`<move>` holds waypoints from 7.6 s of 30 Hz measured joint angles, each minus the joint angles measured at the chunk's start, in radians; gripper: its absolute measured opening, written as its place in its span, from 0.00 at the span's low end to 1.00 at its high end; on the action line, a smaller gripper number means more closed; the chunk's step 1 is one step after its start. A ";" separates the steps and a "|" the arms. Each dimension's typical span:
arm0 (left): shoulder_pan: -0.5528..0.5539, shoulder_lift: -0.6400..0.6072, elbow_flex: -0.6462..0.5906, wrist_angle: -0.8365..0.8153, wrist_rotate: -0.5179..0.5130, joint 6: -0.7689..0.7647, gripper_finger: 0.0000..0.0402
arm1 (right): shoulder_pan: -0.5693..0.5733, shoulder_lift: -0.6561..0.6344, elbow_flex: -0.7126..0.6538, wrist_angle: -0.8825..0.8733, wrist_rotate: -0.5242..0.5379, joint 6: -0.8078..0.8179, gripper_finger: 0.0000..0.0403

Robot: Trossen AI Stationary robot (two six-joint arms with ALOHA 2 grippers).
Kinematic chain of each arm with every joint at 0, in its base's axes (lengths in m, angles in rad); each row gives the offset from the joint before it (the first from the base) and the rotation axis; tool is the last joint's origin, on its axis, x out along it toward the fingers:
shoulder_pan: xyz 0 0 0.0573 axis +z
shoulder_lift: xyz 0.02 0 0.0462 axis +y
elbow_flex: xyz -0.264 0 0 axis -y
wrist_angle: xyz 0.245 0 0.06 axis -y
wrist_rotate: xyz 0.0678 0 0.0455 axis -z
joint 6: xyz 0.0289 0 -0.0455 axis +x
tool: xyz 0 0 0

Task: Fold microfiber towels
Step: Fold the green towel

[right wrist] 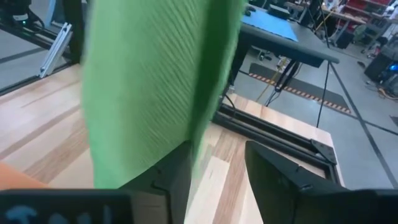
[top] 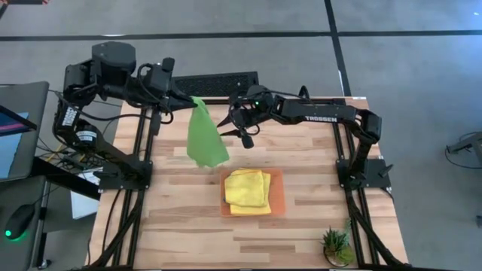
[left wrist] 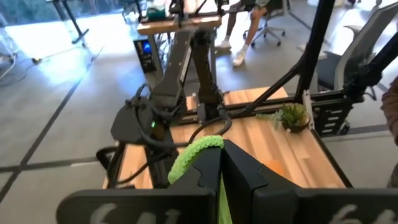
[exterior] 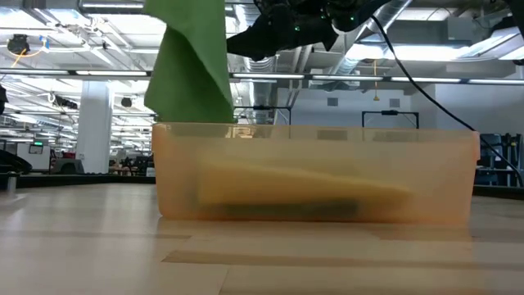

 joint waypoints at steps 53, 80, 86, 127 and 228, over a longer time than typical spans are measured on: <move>0.000 0.000 0.000 -0.099 -0.025 0.026 0.00 | 0.015 0.001 0.000 0.051 -0.060 -0.010 0.44; 0.000 0.032 -0.001 -0.015 0.078 0.081 0.00 | 0.039 0.001 0.000 0.060 -0.054 -0.014 0.06; 0.000 0.032 -0.001 -0.040 0.078 0.026 0.00 | 0.033 0.001 0.000 0.041 -0.020 -0.016 0.02; 0.103 0.032 -0.521 -0.103 -0.726 -0.548 0.00 | -0.324 -0.323 0.000 -0.559 0.417 -0.043 0.00; -0.001 0.173 -1.302 0.407 -0.289 -0.898 0.00 | -0.143 -0.105 -0.269 -0.709 0.496 -0.122 0.01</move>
